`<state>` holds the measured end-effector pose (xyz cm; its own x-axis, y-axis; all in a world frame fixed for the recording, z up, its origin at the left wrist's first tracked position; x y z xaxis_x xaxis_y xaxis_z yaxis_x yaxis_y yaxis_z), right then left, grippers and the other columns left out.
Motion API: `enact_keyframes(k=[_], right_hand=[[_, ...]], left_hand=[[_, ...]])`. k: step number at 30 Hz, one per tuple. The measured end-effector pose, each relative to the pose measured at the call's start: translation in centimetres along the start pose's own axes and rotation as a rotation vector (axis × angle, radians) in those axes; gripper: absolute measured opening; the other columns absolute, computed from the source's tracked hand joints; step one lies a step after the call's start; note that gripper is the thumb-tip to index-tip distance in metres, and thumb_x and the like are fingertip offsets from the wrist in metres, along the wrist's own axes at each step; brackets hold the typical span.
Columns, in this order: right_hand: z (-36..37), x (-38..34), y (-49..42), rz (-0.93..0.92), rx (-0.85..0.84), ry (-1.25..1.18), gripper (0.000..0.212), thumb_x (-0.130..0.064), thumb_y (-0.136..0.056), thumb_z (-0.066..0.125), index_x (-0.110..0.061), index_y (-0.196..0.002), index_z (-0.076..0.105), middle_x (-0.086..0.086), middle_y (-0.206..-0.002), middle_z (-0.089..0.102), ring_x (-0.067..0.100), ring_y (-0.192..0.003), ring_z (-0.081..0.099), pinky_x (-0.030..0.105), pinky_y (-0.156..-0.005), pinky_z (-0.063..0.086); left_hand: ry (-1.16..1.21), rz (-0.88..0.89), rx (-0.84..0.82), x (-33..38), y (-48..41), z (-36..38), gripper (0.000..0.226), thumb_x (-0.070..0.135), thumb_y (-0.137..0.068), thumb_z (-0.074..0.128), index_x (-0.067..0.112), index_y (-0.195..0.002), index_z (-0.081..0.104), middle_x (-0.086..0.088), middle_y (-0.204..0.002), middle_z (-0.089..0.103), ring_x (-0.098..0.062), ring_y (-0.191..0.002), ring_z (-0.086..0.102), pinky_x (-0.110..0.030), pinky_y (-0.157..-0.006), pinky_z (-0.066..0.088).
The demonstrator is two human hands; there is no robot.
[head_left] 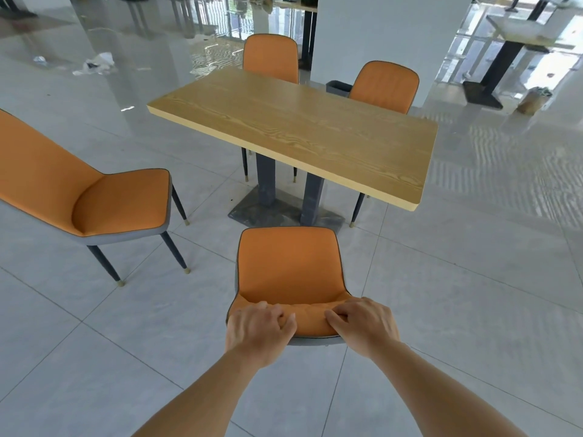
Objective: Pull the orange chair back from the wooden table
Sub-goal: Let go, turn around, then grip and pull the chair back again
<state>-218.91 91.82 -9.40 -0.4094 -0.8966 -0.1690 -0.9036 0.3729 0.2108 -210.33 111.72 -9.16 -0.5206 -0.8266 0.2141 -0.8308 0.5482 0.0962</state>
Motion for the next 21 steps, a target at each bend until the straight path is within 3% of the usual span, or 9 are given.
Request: enact_keyframes(k=[9,13,21], right_hand=[[-2.0,1.4,-3.9,0.008,-0.044,0.033,0.049,-0.063,-0.092,0.028,-0.035,-0.082,0.067,-0.015,-0.080,0.060,0.005,-0.085,0.049,0.028,-0.071,0.040],[-2.3,1.8,-5.1,0.015,-0.068,0.032,0.052,-0.065,-0.088,0.023,-0.031,-0.070,0.058,-0.014,-0.076,0.055,0.007,-0.087,0.050,0.030,-0.074,0.042],[-2.9,2.2,-7.2,0.009,-0.018,0.031,0.056,-0.064,-0.085,0.021,-0.025,-0.072,0.058,-0.009,-0.074,0.058,0.008,-0.082,0.052,0.030,-0.071,0.044]], left_hand=[[0.014,0.035,-0.045,1.2,-4.4,-0.1,0.063,0.064,-0.088,0.010,0.030,-0.088,0.062,0.007,-0.093,0.064,-0.014,-0.084,0.056,-0.037,-0.080,0.050],[0.025,0.046,-0.069,1.3,-5.8,0.1,0.056,0.064,-0.090,0.015,0.029,-0.085,0.059,0.007,-0.090,0.063,-0.013,-0.079,0.055,-0.034,-0.076,0.048],[0.006,0.034,-0.087,1.6,-7.9,-0.5,0.052,0.061,-0.094,0.021,0.029,-0.084,0.061,0.008,-0.086,0.061,-0.011,-0.074,0.054,-0.029,-0.061,0.042]])
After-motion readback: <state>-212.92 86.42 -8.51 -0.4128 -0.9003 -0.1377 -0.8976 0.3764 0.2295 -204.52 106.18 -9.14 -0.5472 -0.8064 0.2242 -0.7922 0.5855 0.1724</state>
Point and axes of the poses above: each hand's wrist, its own y-axis away from the middle knuckle, its own z-axis out of the palm, x = y × z, the point moved 5 cm from there along -y, towards the middle knuckle
